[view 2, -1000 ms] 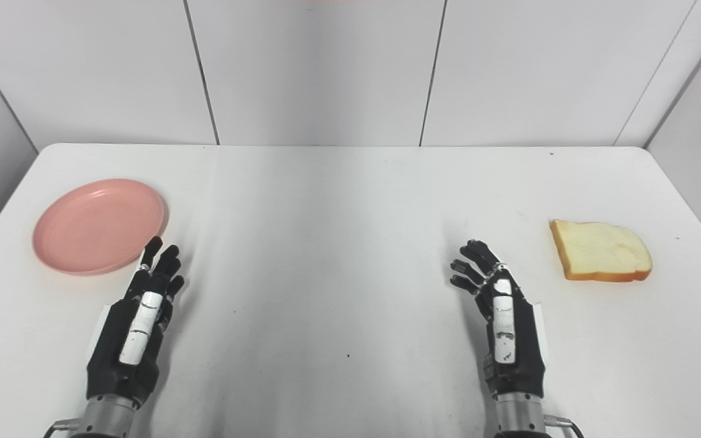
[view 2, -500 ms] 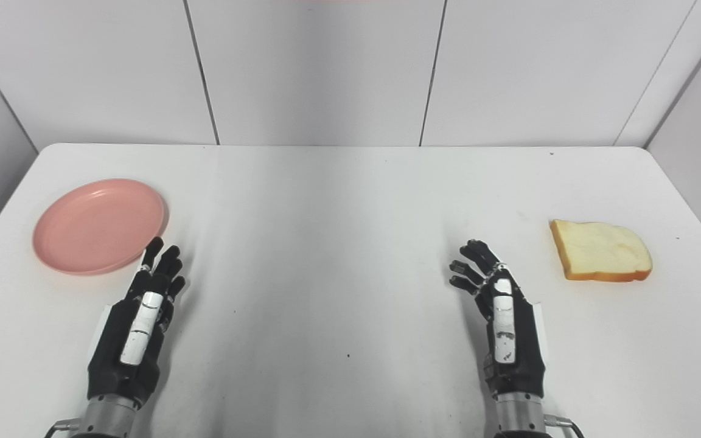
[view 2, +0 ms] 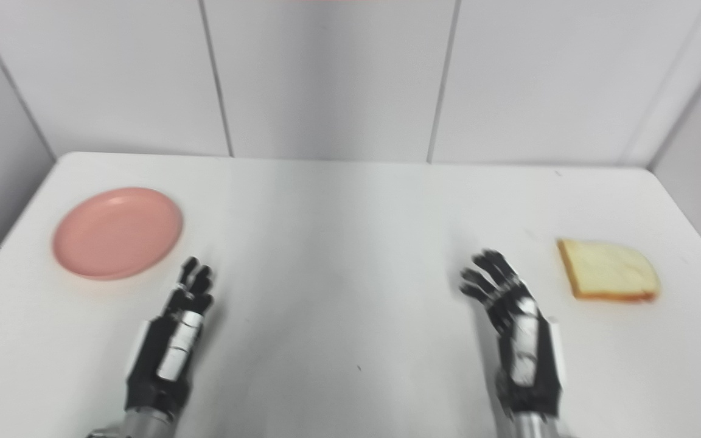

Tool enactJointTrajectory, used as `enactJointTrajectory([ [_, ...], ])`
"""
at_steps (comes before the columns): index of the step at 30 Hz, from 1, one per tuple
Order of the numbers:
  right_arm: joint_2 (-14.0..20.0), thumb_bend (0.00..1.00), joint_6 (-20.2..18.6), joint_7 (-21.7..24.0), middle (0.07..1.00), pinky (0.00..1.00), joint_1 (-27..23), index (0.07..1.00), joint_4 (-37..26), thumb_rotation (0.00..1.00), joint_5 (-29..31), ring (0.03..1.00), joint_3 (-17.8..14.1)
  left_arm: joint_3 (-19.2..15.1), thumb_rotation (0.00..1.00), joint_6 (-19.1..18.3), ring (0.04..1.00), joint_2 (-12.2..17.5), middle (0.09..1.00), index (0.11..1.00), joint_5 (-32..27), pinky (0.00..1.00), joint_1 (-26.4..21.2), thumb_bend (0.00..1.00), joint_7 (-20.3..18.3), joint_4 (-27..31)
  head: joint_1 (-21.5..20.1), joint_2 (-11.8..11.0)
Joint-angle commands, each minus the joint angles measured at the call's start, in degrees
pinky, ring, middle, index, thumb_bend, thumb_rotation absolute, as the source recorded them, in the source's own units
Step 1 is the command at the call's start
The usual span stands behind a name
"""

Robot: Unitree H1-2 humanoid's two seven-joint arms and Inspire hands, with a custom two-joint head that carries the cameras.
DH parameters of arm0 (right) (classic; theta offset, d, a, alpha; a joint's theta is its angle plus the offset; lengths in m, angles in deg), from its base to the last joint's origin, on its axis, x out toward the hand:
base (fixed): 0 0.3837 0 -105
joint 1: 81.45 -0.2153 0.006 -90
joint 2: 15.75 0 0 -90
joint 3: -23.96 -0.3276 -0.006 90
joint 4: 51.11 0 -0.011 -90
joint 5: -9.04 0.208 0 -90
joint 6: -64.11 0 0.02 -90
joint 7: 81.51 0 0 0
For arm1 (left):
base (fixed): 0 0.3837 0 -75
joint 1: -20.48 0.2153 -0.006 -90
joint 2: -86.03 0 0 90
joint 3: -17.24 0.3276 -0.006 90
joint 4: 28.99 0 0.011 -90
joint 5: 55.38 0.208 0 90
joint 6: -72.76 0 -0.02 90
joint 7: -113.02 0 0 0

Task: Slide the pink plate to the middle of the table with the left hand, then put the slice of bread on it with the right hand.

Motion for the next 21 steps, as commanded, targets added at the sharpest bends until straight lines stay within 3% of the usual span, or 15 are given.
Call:
enactJointTrajectory([
  [1,4.13,0.68,4.78,2.44,0.805,0.72,-0.49,0.799,13.99,1.00,0.63,0.746,-2.30,1.08,0.69,2.99,0.990,-2.21,0.965,0.956,0.82,0.99,-0.89,0.74,0.66,-1.89,0.93,-1.38],
  [6,4.65,0.67,5.62,2.66,0.809,0.73,-1.63,0.793,17.00,1.00,1.27,0.748,-2.55,1.58,0.66,5.73,0.991,-2.82,0.968,0.961,1.45,1.00,-1.67,0.66,1.41,-5.01,2.84,-4.29],
  [12,4.82,0.67,4.48,2.74,0.818,0.74,-1.92,0.793,17.47,1.00,2.20,0.760,-2.63,1.97,0.64,6.61,1.000,-2.90,0.978,0.971,2.33,1.00,-1.95,0.60,1.62,-5.93,3.91,-5.09],
  [21,4.29,0.64,4.88,2.98,0.826,0.75,-1.68,0.808,17.74,1.00,2.00,0.760,-1.92,1.45,0.63,9.28,0.997,-2.52,0.974,0.959,2.12,1.00,-2.18,0.61,2.12,-5.50,4.16,-7.41],
])
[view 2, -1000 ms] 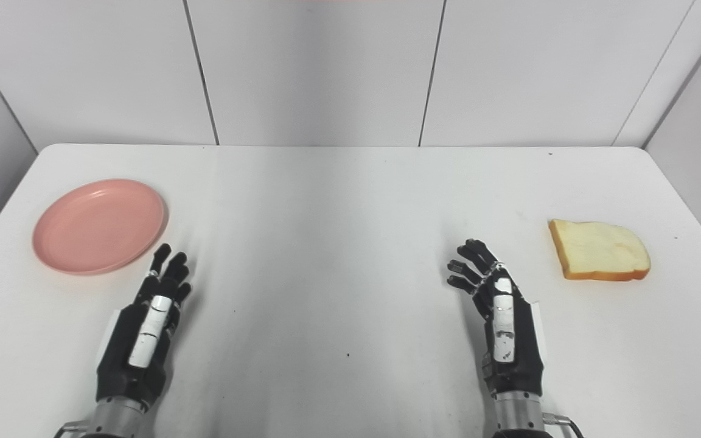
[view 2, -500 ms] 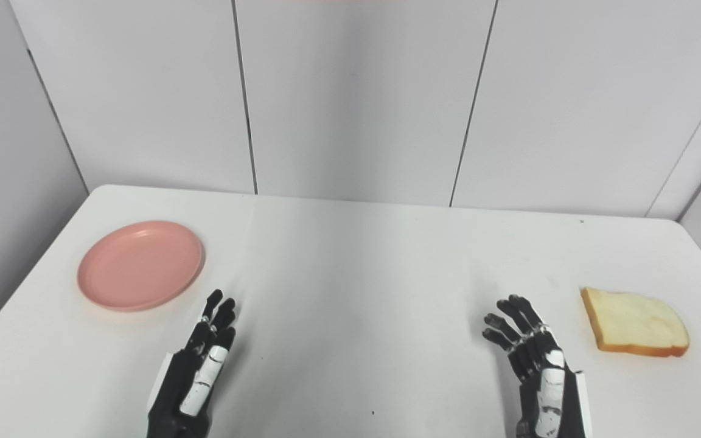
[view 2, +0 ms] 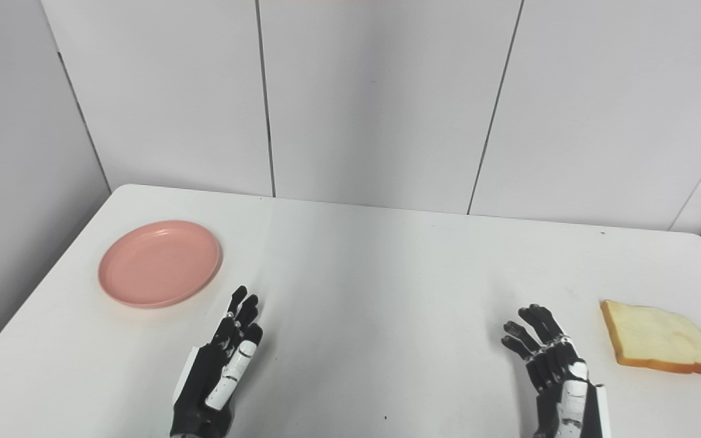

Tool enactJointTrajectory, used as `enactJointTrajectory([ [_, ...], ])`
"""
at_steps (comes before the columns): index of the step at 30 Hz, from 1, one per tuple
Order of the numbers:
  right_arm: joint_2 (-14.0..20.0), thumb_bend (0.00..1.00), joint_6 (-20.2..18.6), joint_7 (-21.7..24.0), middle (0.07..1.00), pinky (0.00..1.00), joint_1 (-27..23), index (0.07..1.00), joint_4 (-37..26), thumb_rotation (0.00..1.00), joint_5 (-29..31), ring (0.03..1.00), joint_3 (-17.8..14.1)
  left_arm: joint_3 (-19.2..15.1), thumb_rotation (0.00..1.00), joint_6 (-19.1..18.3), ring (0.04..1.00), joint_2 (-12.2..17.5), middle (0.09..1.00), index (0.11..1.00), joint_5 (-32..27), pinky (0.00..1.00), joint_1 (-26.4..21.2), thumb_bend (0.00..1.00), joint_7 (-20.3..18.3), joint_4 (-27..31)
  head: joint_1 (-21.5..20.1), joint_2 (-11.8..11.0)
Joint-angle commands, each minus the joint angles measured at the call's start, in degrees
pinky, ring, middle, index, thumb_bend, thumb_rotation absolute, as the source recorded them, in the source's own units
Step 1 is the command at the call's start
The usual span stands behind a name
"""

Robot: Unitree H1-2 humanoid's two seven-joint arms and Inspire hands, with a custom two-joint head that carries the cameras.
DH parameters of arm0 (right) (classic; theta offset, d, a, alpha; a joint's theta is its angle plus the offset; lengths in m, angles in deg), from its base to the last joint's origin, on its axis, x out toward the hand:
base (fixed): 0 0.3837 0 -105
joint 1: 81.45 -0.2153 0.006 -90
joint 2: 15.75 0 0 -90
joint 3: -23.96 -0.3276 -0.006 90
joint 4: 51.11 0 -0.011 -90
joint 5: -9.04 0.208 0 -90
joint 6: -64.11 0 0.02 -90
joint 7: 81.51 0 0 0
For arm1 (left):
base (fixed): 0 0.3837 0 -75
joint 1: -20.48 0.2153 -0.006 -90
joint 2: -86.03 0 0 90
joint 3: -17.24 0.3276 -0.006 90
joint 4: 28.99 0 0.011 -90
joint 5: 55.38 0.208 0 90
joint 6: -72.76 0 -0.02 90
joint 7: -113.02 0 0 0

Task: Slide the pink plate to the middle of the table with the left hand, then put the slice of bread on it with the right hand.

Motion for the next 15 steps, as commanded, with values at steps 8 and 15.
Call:
enactJointTrajectory([
  [8,3.46,0.63,4.72,2.53,0.817,0.74,-1.91,0.806,18.18,1.00,-0.89,0.754,-1.25,-2.53,0.69,3.98,0.976,0.93,0.956,0.949,-1.10,0.98,-6.17,0.74,0.83,3.39,-0.60,-1.01],
  [15,2.57,0.65,4.62,1.94,0.804,0.73,-1.49,0.805,17.55,1.00,-1.69,0.741,-0.69,-9.27,0.75,4.03,0.945,7.26,0.938,0.938,-2.88,0.96,-16.41,0.84,0.86,2.13,-1.67,-1.03],
])
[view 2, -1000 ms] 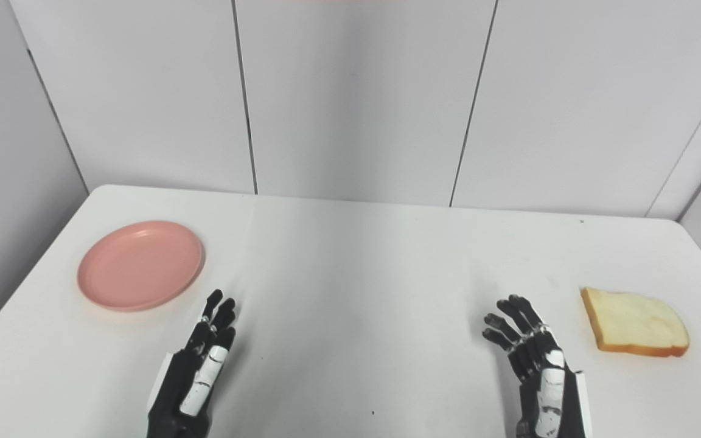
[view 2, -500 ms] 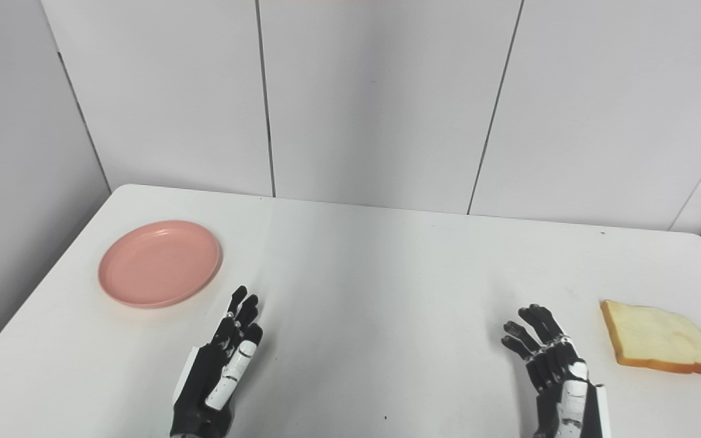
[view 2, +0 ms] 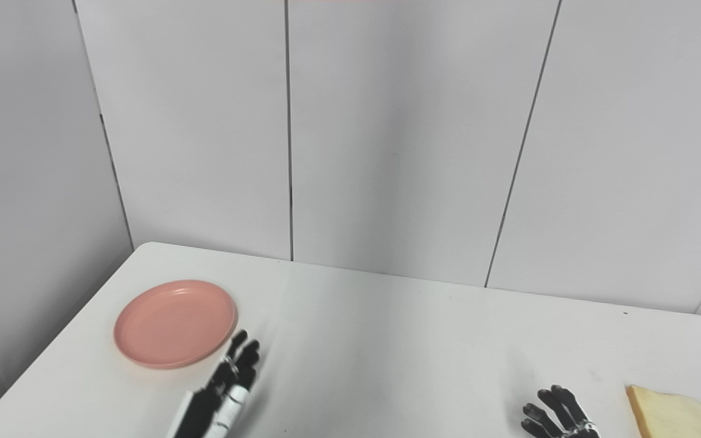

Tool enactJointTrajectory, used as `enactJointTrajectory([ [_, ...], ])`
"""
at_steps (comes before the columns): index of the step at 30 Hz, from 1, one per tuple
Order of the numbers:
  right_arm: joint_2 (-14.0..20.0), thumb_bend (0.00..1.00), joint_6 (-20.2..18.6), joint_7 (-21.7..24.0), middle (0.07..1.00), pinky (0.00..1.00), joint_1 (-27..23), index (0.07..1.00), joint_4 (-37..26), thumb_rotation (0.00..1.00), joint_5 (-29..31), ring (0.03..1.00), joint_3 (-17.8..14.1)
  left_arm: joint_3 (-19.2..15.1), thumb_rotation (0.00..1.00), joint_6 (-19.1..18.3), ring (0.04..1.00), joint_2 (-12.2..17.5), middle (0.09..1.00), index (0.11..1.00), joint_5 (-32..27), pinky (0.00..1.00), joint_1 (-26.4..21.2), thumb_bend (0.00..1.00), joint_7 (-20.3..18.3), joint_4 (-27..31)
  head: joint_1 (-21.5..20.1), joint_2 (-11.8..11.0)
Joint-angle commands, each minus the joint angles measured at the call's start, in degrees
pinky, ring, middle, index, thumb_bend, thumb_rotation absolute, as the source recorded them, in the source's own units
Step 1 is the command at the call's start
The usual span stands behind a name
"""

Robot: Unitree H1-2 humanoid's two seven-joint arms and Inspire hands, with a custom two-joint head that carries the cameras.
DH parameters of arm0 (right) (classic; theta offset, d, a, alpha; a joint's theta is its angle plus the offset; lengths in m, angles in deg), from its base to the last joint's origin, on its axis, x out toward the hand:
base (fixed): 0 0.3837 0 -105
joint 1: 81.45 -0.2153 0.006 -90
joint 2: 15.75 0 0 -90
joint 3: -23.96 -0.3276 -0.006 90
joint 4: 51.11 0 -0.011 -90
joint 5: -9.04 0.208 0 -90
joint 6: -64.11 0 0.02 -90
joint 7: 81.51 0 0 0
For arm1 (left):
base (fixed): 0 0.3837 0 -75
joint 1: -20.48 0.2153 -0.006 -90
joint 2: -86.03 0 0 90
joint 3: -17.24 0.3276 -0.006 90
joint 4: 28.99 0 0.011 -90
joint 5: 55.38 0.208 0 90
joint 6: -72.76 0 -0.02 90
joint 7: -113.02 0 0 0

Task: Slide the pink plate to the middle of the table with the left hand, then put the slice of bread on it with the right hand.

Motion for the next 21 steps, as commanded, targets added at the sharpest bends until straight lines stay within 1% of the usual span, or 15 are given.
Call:
enactJointTrajectory([
  [1,2.49,0.65,4.63,1.92,0.802,0.72,-1.32,0.804,17.43,1.00,-1.55,0.739,-0.90,-3.73,0.74,3.60,0.936,4.02,0.929,0.931,-2.94,0.95,-10.42,0.85,0.40,2.09,-0.35,0.20],
  [4,2.31,0.66,4.53,1.82,0.803,0.72,-1.11,0.806,17.03,1.00,-1.93,0.742,-0.67,-6.52,0.72,0.08,0.892,6.76,0.887,0.921,-3.47,0.90,-15.12,0.84,0.75,3.47,-0.82,0.48],
  [5,2.27,0.67,4.41,1.80,0.802,0.72,-1.06,0.806,16.90,1.00,-1.97,0.745,-0.64,-7.22,0.72,-0.82,0.872,7.41,0.867,0.906,-3.72,0.88,-16.23,0.83,0.76,3.72,-0.84,0.50],
  [6,2.25,0.67,4.39,1.79,0.802,0.72,-1.04,0.806,16.87,1.00,-1.98,0.745,-0.63,-8.12,0.72,-1.85,0.870,8.24,0.865,0.904,-4.39,0.88,-17.55,0.83,0.76,3.74,-1.02,0.63],
  [10,2.08,0.66,4.67,1.77,0.797,0.72,-0.99,0.796,16.83,1.00,-2.13,0.736,-0.53,-10.39,0.71,-3.63,0.831,11.24,0.833,0.881,-4.99,0.83,-21.03,0.84,0.71,2.51,-1.54,0.83],
  [11,2.05,0.66,4.68,1.75,0.794,0.71,-0.97,0.792,16.79,1.00,-2.22,0.726,-0.48,-10.79,0.70,-3.98,0.819,11.84,0.826,0.873,-4.98,0.81,-21.61,0.86,0.70,2.18,-1.54,0.83],
  [13,1.97,0.66,4.56,1.71,0.791,0.71,-0.90,0.790,16.65,1.00,-2.32,0.725,-0.38,-11.79,0.69,-5.53,0.822,13.25,0.829,0.861,-5.51,0.81,-23.15,0.88,0.68,1.60,-1.83,0.92],
  [15,1.81,0.65,5.08,1.72,0.788,0.70,-0.93,0.788,16.77,1.00,-2.50,0.721,-0.27,-12.96,0.67,-6.91,0.827,15.20,0.825,0.848,-6.51,0.81,-25.03,0.88,0.35,0.23,-2.18,1.03],
  [17,1.66,0.64,5.43,1.71,0.784,0.69,-0.92,0.786,16.83,1.00,-2.63,0.716,-0.18,-13.91,0.65,-7.76,0.833,16.36,0.822,0.835,-7.45,0.81,-26.17,0.88,0.16,-1.06,-2.33,1.06],
  [19,1.56,0.65,5.43,1.74,0.784,0.69,-0.85,0.781,16.75,1.00,-2.60,0.709,-0.12,-15.21,0.65,-8.54,0.844,17.85,0.830,0.847,-9.10,0.82,-27.59,0.88,-0.34,-3.61,-2.51,1.14],
  [21,1.53,0.65,5.48,1.77,0.788,0.69,-0.80,0.782,16.66,1.00,-2.71,0.707,-0.04,-16.03,0.66,-8.60,0.854,19.66,0.842,0.865,-9.08,0.84,-29.03,0.86,-0.31,-6.67,-2.60,1.23],
])
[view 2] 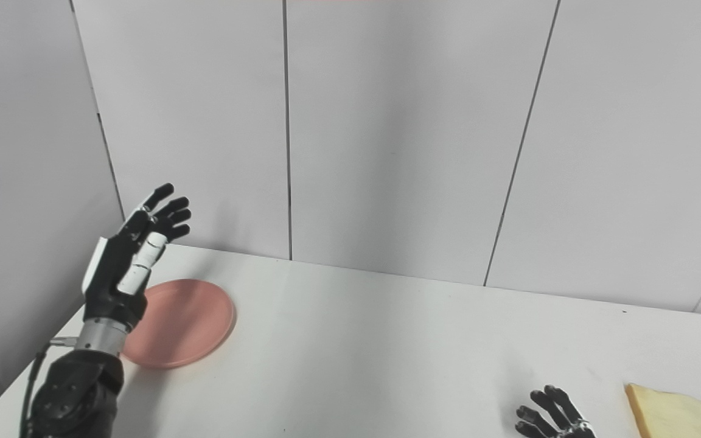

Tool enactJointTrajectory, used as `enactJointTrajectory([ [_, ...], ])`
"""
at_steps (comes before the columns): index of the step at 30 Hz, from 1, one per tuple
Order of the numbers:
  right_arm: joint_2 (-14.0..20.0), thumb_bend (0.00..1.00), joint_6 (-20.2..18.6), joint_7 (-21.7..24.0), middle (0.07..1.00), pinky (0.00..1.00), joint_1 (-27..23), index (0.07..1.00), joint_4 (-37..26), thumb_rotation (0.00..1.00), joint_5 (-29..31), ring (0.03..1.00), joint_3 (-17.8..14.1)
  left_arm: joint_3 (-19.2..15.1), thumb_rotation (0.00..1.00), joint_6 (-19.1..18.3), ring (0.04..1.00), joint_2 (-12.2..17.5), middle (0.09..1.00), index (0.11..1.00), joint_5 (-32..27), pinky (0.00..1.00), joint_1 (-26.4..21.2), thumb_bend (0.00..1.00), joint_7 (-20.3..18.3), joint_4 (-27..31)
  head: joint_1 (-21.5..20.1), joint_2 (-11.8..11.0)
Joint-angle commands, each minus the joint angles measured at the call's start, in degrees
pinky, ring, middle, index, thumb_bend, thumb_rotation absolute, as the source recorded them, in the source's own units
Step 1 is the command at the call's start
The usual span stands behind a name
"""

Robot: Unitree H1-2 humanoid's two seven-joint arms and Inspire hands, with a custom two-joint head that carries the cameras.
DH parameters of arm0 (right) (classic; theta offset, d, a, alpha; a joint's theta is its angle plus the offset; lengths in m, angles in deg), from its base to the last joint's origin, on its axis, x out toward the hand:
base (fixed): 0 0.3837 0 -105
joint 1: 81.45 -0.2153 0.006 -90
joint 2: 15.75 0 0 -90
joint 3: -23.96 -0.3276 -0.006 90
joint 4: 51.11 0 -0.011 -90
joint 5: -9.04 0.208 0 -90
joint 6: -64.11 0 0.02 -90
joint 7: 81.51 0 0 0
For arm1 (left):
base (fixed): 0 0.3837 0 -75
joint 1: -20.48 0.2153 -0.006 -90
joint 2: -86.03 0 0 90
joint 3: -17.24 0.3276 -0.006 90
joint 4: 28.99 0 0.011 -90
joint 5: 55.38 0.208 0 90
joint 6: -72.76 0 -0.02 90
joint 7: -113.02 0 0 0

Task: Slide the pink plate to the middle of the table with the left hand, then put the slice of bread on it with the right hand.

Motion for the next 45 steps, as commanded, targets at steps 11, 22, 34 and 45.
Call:
enactJointTrajectory([
  [11,1.50,0.63,5.20,1.94,0.789,0.69,-0.33,0.785,15.81,1.00,-1.75,0.710,-0.30,-5.35,0.71,3.43,0.929,11.26,0.920,0.900,-4.44,0.91,-12.66,0.83,-2.20,-21.21,-0.43,0.51],
  [22,1.59,0.65,5.30,1.91,0.788,0.67,-0.10,0.782,15.55,1.00,-1.61,0.705,-0.51,-6.72,0.77,5.59,0.941,12.39,0.943,0.906,-6.30,0.92,-15.93,0.78,-2.81,-35.10,-0.44,0.99],
  [34,1.62,0.67,4.69,1.65,0.780,0.67,0.38,0.778,14.54,1.00,-2.03,0.701,-0.47,-5.87,0.72,9.12,0.924,10.74,0.912,0.823,-6.01,0.89,-15.80,0.76,-2.76,-41.86,-0.89,1.76],
  [45,1.36,0.65,4.92,1.66,0.773,0.66,0.66,0.773,13.86,1.00,-1.99,0.689,-0.38,-4.55,0.70,10.68,0.930,9.43,0.928,0.832,-6.23,0.91,-15.16,0.77,-4.95,-44.91,-1.55,2.47],
])
